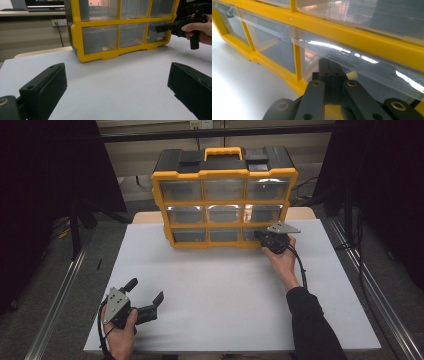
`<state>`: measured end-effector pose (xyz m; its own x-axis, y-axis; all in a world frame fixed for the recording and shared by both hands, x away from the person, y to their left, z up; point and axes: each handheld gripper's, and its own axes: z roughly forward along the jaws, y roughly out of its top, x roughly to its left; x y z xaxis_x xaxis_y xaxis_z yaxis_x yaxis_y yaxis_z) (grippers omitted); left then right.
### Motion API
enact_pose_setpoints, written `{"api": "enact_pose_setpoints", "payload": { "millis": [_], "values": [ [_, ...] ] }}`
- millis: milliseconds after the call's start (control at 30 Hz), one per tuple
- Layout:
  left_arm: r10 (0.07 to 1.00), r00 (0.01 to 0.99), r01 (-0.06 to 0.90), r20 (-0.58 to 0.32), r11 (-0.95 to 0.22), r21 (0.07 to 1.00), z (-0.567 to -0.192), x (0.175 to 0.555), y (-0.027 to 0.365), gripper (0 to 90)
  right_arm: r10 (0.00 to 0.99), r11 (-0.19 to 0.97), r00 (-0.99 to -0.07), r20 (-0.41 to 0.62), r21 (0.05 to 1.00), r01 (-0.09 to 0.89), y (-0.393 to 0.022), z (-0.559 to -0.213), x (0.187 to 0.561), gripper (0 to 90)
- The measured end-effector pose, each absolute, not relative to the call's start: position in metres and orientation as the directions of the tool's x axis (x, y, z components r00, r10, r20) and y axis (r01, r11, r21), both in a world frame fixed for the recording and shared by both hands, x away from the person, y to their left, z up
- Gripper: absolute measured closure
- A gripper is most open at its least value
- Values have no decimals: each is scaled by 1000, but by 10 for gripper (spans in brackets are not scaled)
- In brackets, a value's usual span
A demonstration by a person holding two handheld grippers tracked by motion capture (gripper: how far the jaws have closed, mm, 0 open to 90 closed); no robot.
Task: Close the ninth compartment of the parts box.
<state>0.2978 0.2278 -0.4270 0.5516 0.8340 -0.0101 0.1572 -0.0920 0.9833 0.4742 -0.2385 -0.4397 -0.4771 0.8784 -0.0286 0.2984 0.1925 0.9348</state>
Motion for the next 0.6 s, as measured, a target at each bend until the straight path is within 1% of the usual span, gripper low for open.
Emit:
{"api": "enact_pose_setpoints", "payload": {
  "millis": [167,300,433,600],
  "values": [
    [834,552,158,-11,-91,983,-427,297,228,23,879,186,-477,-19,934,305,-239,-439,473,900],
    [837,547,154,-15,-83,985,-427,297,229,23,871,173,-491,2,935,311,-243,-439,471,843],
    [832,554,152,-12,-87,984,-427,296,229,23,868,148,-496,31,937,316,-247,-438,467,811],
    [832,555,150,-9,-90,984,-427,297,229,22,859,158,-511,36,930,331,-248,-438,462,758]
  ]
}}
